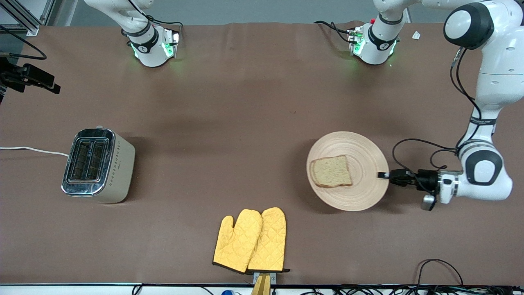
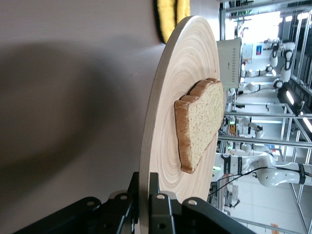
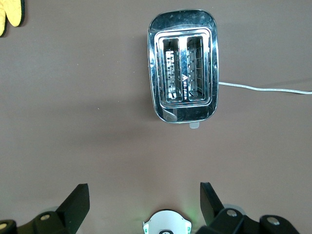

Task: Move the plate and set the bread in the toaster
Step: 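Slide the plate with the left gripper toward the table middle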

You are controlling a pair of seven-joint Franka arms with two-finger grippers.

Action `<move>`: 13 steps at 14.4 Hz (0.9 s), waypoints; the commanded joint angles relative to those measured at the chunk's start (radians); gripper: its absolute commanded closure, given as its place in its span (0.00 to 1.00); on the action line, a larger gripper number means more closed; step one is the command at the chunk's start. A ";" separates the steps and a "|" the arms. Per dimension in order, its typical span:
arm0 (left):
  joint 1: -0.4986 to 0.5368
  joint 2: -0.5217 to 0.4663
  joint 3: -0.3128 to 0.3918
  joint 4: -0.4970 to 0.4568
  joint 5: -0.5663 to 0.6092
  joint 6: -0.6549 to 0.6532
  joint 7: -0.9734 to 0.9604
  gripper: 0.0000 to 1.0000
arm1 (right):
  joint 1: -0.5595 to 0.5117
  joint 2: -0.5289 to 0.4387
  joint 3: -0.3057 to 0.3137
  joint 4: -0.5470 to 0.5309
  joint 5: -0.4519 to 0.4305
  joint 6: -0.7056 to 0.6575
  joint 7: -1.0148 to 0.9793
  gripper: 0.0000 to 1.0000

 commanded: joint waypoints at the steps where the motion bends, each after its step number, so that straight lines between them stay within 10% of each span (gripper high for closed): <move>1: -0.110 -0.025 -0.014 -0.036 -0.027 0.093 -0.025 1.00 | -0.003 -0.006 0.004 -0.020 0.021 0.002 -0.003 0.00; 13: -0.425 -0.016 -0.085 -0.193 -0.254 0.524 -0.042 0.99 | 0.142 0.008 0.009 -0.384 0.225 0.476 0.168 0.00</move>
